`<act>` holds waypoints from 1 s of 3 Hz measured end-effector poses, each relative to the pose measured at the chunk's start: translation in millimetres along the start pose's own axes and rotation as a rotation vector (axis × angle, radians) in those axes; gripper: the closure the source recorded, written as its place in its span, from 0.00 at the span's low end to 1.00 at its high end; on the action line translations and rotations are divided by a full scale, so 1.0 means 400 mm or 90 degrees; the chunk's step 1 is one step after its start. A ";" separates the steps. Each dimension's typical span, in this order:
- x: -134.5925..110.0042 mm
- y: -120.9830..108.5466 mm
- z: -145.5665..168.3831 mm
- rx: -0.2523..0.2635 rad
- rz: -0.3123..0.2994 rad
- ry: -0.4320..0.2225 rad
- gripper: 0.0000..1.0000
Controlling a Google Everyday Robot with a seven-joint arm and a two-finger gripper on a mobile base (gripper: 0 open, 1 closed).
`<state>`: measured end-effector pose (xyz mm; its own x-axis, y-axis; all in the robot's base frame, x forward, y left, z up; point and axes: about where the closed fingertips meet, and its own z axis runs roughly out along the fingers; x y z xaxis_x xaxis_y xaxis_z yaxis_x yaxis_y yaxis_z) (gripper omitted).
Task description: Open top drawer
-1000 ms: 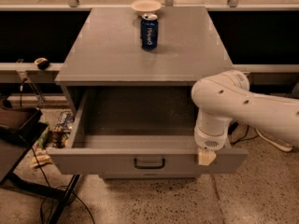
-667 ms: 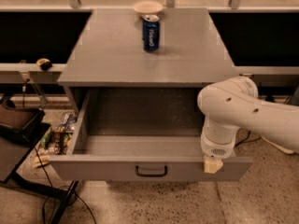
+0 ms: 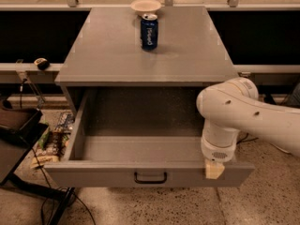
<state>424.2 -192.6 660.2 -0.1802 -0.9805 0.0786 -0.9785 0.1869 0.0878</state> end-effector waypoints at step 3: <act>0.045 0.091 -0.007 -0.012 0.002 0.029 1.00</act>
Offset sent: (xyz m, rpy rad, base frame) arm -0.2194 -0.0816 0.0687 -0.2192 0.1546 0.0013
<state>385.7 -203.2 667.7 -0.1786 -0.9761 0.1241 -0.9756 0.1920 0.1061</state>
